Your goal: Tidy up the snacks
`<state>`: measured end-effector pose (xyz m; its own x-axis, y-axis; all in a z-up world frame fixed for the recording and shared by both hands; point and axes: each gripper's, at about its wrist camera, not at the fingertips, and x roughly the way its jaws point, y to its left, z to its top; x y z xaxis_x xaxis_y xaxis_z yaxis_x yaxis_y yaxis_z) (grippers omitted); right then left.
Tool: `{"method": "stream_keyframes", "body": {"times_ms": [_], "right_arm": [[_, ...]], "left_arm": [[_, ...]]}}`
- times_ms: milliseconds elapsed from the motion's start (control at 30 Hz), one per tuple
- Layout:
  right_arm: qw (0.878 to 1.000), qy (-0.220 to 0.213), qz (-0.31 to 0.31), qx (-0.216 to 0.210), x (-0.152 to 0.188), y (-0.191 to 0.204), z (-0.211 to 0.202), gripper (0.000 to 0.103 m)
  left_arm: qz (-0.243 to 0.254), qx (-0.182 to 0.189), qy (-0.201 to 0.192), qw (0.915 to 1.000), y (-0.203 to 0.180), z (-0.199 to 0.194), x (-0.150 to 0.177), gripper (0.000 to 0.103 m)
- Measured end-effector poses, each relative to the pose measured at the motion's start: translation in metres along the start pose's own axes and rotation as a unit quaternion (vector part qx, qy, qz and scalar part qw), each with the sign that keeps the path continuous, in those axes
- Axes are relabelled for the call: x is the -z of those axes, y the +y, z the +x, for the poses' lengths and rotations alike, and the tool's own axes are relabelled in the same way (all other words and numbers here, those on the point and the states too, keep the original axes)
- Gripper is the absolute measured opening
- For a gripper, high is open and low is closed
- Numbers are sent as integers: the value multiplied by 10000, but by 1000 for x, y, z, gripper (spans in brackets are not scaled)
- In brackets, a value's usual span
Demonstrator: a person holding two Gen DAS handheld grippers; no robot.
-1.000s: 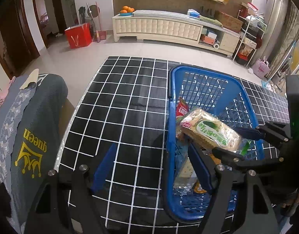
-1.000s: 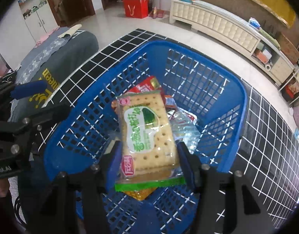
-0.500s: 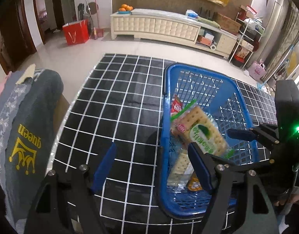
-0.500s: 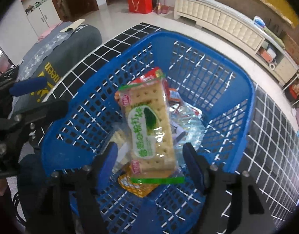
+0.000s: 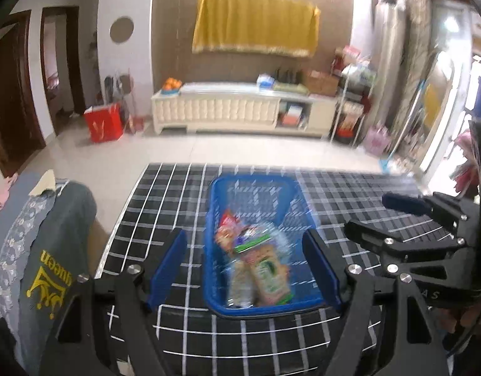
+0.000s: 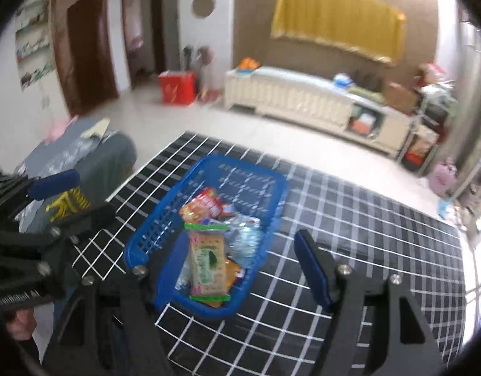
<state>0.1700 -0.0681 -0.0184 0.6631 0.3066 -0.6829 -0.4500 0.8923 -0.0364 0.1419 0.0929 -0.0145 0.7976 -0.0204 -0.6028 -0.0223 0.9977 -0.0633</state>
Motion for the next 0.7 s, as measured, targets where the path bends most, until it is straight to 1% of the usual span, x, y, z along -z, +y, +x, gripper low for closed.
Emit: {"method": "stream_keyframes", "body": {"times_ms": [133, 200, 267, 333, 433, 500, 533, 567, 633, 700], "right_arm": [[9987, -399, 73, 317, 9, -4, -51, 74], [9967, -652, 85, 469, 12, -4, -76, 74], [9943, -866, 82, 614, 17, -4, -98, 75], [9922, -988, 104, 746, 25, -1, -116, 82], [9886, -1217, 203, 861, 37, 0, -138, 88], [9867, -1328, 281, 892, 44, 0, -151, 91], [9861, -1388, 299, 859, 48, 1, -157, 93], [9848, -1452, 333, 890, 52, 2, -163, 94], [9805, -1632, 456, 1000, 60, 2, -174, 100], [9776, -1773, 538, 1001, 67, 1, -184, 103]], "left_arm": [[-31, 154, -545, 9984, -15, -44, 2, 74], [-60, 282, -798, 9964, -21, -65, 4, 74], [-13, 321, -1055, 9939, -29, -85, 8, 74], [114, 275, -1168, 9927, -36, -99, 13, 74], [280, 178, -1248, 9916, -47, -115, 21, 83], [297, 167, -1297, 9910, -51, -124, 26, 83], [286, 209, -1294, 9910, -53, -130, 29, 85], [285, 238, -1287, 9910, -55, -135, 31, 90], [359, 246, -1295, 9906, -58, -142, 36, 95], [451, 66, -1369, 9895, -65, -151, 42, 100]]}}
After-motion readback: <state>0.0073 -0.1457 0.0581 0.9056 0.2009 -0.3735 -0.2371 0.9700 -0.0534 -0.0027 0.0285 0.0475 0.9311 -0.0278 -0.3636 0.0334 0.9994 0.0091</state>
